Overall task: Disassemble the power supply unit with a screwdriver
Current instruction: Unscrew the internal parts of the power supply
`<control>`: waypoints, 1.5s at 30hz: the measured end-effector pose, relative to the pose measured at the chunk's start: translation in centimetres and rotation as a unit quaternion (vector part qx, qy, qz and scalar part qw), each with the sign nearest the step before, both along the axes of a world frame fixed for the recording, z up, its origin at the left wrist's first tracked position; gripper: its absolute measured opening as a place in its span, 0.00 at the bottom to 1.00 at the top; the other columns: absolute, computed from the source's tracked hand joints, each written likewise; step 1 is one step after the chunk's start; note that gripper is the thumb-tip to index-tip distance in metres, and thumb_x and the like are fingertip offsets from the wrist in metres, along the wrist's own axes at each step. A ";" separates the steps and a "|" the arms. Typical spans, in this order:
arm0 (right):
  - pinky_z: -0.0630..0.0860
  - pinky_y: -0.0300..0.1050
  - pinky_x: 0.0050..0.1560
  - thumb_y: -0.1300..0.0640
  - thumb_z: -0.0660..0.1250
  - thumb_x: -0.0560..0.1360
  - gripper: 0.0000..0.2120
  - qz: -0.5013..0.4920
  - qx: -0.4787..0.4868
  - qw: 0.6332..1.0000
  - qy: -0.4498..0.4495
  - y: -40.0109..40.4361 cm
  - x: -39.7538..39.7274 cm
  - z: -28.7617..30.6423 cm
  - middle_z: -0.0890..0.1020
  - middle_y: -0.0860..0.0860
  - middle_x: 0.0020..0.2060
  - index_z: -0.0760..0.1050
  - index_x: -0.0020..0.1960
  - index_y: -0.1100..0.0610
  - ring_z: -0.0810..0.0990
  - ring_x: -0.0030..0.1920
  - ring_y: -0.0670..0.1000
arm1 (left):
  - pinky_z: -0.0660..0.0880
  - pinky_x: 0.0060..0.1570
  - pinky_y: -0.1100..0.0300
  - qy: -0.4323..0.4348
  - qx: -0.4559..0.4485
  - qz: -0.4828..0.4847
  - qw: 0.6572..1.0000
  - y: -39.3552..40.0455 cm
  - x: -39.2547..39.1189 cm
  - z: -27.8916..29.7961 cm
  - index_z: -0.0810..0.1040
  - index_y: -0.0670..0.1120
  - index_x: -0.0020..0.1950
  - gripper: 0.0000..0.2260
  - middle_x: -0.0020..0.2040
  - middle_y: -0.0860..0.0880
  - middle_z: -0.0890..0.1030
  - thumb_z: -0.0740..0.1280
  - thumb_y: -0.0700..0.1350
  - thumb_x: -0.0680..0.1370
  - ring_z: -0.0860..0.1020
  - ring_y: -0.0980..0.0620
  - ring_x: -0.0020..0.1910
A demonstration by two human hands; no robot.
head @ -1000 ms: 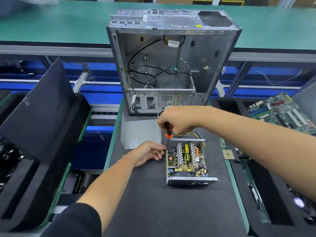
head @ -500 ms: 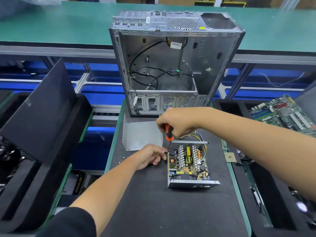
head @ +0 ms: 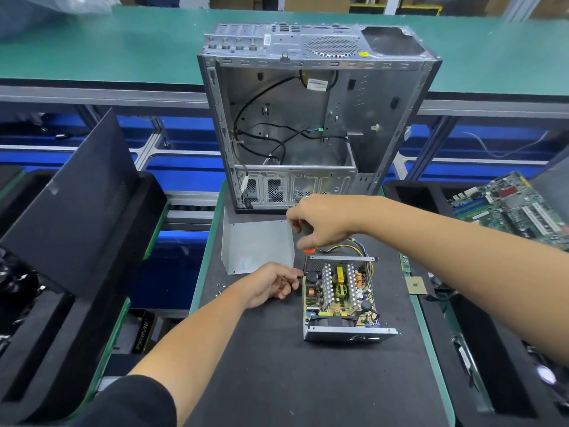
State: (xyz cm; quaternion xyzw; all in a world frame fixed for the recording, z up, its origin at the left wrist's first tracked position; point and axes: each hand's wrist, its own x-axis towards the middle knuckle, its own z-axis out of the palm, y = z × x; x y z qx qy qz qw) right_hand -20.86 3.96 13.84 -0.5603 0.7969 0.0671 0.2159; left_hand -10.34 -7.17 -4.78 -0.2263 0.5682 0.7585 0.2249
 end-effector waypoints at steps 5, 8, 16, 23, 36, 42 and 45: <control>0.70 0.46 0.39 0.56 0.60 0.79 0.05 -0.008 -0.017 0.998 0.059 -0.4 0.5 -0.9 0.79 0.53 0.43 0.70 0.46 0.57 0.76 0.44 0.55 | 0.66 0.27 0.64 -0.005 -0.001 -0.007 1.000 0.0 -0.1 -0.1 0.71 0.36 0.64 0.16 0.35 0.47 0.75 0.59 0.37 0.77 0.68 0.55 0.26; 0.73 0.45 0.40 0.68 0.64 0.69 0.11 -0.005 -0.021 0.999 -0.048 -0.1 0.6 0.0 0.76 0.44 0.35 0.73 0.48 0.56 0.77 0.46 0.54 | 0.65 0.27 0.63 -0.007 -0.005 -0.015 1.000 -0.1 -0.1 -0.1 0.72 0.37 0.63 0.16 0.35 0.47 0.75 0.59 0.37 0.77 0.69 0.55 0.26; 0.67 0.46 0.39 0.53 0.57 0.80 0.07 0.004 -0.028 0.997 0.070 -0.1 0.7 -0.9 0.76 0.53 0.44 0.68 0.47 0.55 0.73 0.43 0.54 | 0.66 0.27 0.63 -0.006 -0.003 -0.018 1.000 -0.1 -0.2 -0.3 0.72 0.37 0.62 0.15 0.34 0.47 0.75 0.60 0.36 0.76 0.69 0.54 0.27; 0.68 0.38 0.35 0.63 0.65 0.71 0.06 -0.008 -0.062 0.997 -0.048 0.1 1.0 -0.2 0.79 0.46 0.37 0.76 0.42 0.53 0.75 0.43 0.50 | 0.68 0.27 0.64 -0.005 0.000 -0.032 0.999 -0.3 -0.3 -0.4 0.72 0.39 0.60 0.13 0.34 0.47 0.76 0.59 0.36 0.77 0.71 0.54 0.28; 0.66 0.41 0.28 0.55 0.68 0.69 0.10 -0.082 -0.049 0.994 0.061 0.7 0.7 -1.5 0.83 0.61 0.39 0.81 0.42 0.62 0.77 0.36 0.58 | 0.71 0.28 0.64 0.001 -0.009 -0.036 0.999 -0.4 -0.3 -0.3 0.73 0.42 0.57 0.09 0.34 0.47 0.77 0.61 0.35 0.77 0.74 0.54 0.29; 0.63 0.40 0.26 0.55 0.70 0.70 0.09 -0.094 -0.064 0.993 0.027 1.0 0.9 -0.8 0.81 0.55 0.34 0.80 0.39 0.61 0.75 0.35 0.55 | 0.72 0.28 0.63 0.018 0.010 0.016 1.000 -0.3 0.1 -0.5 0.71 0.43 0.45 0.05 0.33 0.45 0.77 0.62 0.33 0.77 0.75 0.52 0.28; 0.61 0.40 0.26 0.54 0.70 0.71 0.09 -0.094 -0.068 0.993 0.018 1.1 1.1 -0.5 0.77 0.52 0.31 0.80 0.41 0.61 0.71 0.32 0.51 | 0.73 0.26 0.63 0.024 0.029 0.078 0.996 -0.2 0.5 -0.5 0.69 0.42 0.43 0.08 0.32 0.44 0.77 0.60 0.31 0.77 0.75 0.51 0.27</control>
